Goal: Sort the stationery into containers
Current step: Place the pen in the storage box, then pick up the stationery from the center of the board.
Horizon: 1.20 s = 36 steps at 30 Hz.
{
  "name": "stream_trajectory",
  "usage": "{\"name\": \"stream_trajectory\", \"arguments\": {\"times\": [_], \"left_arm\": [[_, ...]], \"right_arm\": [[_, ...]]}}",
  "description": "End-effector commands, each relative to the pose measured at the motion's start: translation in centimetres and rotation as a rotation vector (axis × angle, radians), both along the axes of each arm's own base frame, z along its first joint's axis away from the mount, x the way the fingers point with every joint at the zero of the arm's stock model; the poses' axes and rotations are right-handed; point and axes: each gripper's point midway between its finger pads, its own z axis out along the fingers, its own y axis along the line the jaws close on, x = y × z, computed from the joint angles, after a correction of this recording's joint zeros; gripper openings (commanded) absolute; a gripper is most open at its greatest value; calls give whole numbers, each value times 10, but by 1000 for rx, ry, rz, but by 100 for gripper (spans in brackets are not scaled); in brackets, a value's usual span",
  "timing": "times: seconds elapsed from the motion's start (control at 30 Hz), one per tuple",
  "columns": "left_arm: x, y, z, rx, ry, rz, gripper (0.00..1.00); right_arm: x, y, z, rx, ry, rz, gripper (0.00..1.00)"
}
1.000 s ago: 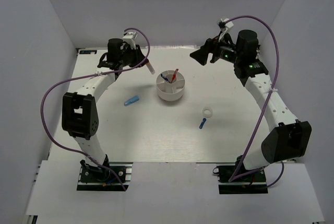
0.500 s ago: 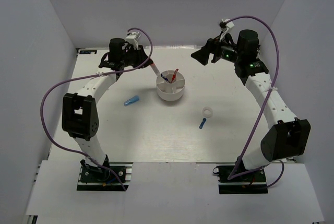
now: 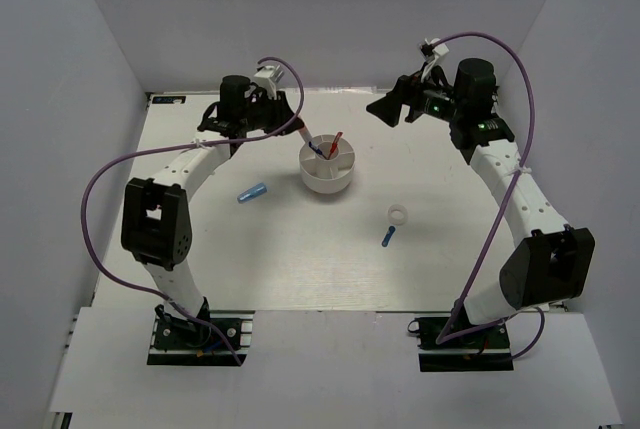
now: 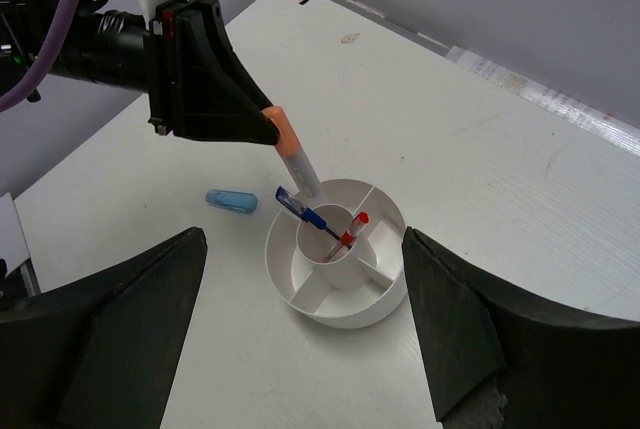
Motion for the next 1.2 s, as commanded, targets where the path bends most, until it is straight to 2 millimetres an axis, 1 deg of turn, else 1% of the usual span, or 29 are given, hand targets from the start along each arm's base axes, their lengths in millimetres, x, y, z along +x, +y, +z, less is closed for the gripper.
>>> {"name": "stream_trajectory", "arguments": {"times": [0.0, 0.07, 0.1, 0.17, 0.2, 0.3, 0.33, 0.4, 0.43, 0.5, 0.53, 0.57, 0.63, 0.67, 0.7, 0.73, 0.77, 0.8, 0.83, 0.87, 0.9, 0.93, 0.97, 1.0, 1.03, 1.07, 1.1, 1.17], "left_arm": [[-2, 0, 2, 7, -7, -4, 22], [-2, 0, -1, 11, -4, -4, 26], [-2, -1, -2, 9, 1, -7, 30], [-1, -1, -3, 12, 1, -7, 32], [-1, -1, -4, 14, 2, -6, 37], [-1, 0, -4, 18, 4, -6, 46], [-2, 0, -2, 16, 3, -10, 54], [-4, -1, 3, 9, -8, -18, 65], [-6, -2, 9, 1, -23, -25, 71], [-9, -3, 22, -13, -45, -30, 71], [-11, -3, 29, -23, -58, -32, 70], [-15, -2, 46, -44, -81, -27, 66], [-15, 14, 54, -46, -84, 18, 62], [-16, 23, 64, -19, -119, 62, 58], [-17, 39, 58, 15, -93, 98, 54], [-19, 47, 56, 40, -85, 114, 51], [-20, 58, 52, 79, -81, 132, 46], [-29, 67, 35, 117, 3, 139, 44], [-27, 84, 27, 137, 41, 165, 41], [-31, 95, 13, 175, 85, 169, 38], [-41, 105, -10, 211, 176, 166, 34], [-46, 118, -27, 239, 218, 173, 33], [-51, 124, -39, 306, 213, 132, 33], [-60, 130, -57, 355, 268, 120, 33], [-63, 137, -69, 380, 290, 118, 34], [-76, 141, -86, 434, 334, 67, 34], [-80, 142, -101, 476, 370, 44, 34], [-89, 143, -118, 539, 392, -15, 35]], "right_arm": [[-2, -1, 5, 10, -19, 14, 85], [-2, 0, 6, 10, -20, 17, 85], [-2, 0, 6, 10, -20, 17, 85], [-1, -1, 5, 11, -18, 19, 85], [-2, 0, 5, 10, -20, 22, 85], [-2, 1, 5, 10, -18, 25, 85], [-3, 1, 5, 11, -19, 26, 85], [-2, 1, 5, 9, -19, 27, 85], [-2, 1, 6, 9, -23, 27, 85], [-3, 1, 6, 8, -24, 30, 85], [-3, 1, 5, 7, -23, 32, 85], [-3, 0, 5, 1, -25, 28, 85], [-4, -1, 5, -9, -30, 27, 85], [-5, -3, 2, -22, -25, 22, 85], [-5, -4, 2, -28, -26, 18, 84], [-7, -3, 0, -36, -28, 24, 84], [-7, -6, -2, -45, -17, 19, 83], [-8, -5, -4, -59, -26, 25, 83], [-8, -7, -6, -67, -26, 24, 81], [-9, -7, -8, -76, -25, 28, 81], [-10, -8, -12, -94, -26, 29, 80], [-11, -9, -15, -102, -23, 28, 79], [-11, -11, -15, -108, -25, 21, 79], [-13, -11, -20, -115, -15, 21, 79], [-13, -12, -22, -117, -7, 21, 79], [-13, -13, -23, -138, -30, 25, 79], [-15, -13, -26, -146, -27, 29, 78], [-13, -16, -30, -154, -21, 24, 78]]}}
